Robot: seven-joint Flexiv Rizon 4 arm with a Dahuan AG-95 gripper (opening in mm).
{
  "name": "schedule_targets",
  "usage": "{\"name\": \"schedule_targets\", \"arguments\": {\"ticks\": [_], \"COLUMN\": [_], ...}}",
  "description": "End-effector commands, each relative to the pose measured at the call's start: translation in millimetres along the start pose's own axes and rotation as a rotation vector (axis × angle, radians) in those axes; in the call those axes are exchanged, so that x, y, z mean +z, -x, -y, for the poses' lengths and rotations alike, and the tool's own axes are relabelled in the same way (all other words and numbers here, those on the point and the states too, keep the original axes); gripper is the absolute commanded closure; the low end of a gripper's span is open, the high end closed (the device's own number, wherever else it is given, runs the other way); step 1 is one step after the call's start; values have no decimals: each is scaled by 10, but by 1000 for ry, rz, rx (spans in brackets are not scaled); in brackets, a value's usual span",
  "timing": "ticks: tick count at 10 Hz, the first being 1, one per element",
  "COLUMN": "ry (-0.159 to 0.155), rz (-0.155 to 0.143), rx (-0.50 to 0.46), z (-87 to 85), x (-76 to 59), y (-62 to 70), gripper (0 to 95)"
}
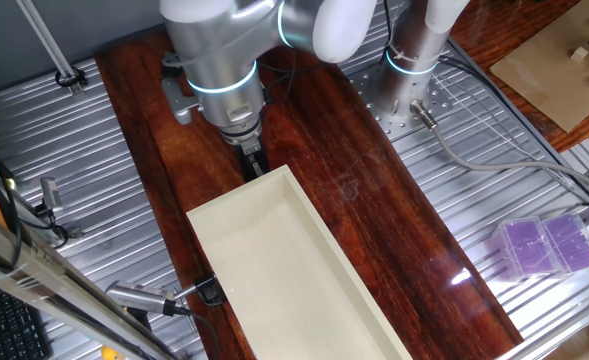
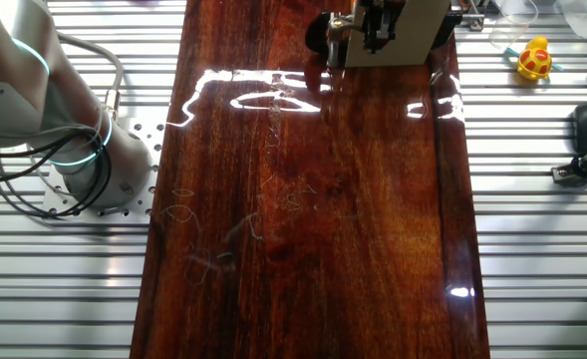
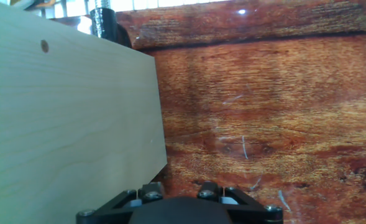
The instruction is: Turn off the water tap
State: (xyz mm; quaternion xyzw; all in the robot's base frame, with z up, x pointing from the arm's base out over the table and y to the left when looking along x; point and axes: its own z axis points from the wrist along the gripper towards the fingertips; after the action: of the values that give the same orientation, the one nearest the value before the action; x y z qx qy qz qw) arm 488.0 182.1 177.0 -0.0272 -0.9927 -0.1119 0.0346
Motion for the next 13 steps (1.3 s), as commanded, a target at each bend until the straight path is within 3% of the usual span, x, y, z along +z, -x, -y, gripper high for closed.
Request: {"name": "schedule_targets", "arguments": {"ticks": [1,13], "ry": [-2,-16], "rz": [7,10], "rx": [0,-24], "z": [-23,-5], "x": [38,117], "y": [1,2], "gripper": [570,570]}}
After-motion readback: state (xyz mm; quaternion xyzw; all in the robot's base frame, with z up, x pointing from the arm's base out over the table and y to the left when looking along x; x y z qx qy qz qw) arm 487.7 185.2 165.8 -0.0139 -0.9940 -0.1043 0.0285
